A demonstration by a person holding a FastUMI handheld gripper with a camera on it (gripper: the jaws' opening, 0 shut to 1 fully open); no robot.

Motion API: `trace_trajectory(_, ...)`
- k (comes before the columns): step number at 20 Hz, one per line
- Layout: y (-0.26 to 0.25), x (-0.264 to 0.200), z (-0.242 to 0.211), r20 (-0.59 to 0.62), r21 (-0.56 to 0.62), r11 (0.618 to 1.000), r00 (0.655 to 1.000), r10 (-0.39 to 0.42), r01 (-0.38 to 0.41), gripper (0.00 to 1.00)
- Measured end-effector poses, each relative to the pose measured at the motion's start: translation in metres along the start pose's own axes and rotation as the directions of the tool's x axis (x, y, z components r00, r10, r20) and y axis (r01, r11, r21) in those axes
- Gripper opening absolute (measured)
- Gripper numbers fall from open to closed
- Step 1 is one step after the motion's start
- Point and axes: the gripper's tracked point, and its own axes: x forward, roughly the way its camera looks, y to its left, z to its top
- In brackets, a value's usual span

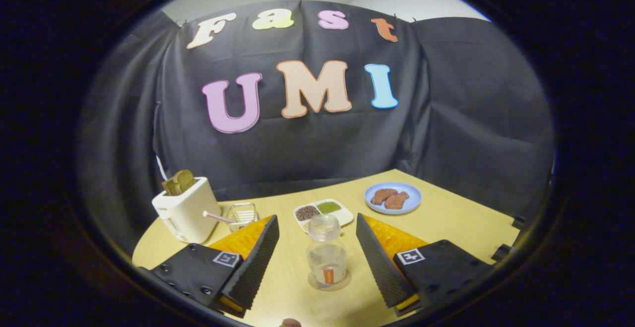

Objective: Take the bottle from table, then pour the juice into the cup, finally place the bottle on the coaster

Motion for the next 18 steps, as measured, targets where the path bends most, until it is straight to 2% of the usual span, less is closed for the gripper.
trace_trajectory(10, 0.004, -0.062, 0.111, 0.141, 0.038, 0.992, 0.983, 0.118, -0.125, 0.98)
trace_trajectory(13, -0.004, -0.072, 0.128, 0.154, 0.054, 0.989, 0.980, 0.125, -0.135, 0.98)
trace_trajectory(18, -0.027, -0.072, 0.145, 0.184, 0.115, 0.988, 0.979, 0.085, -0.108, 0.98)
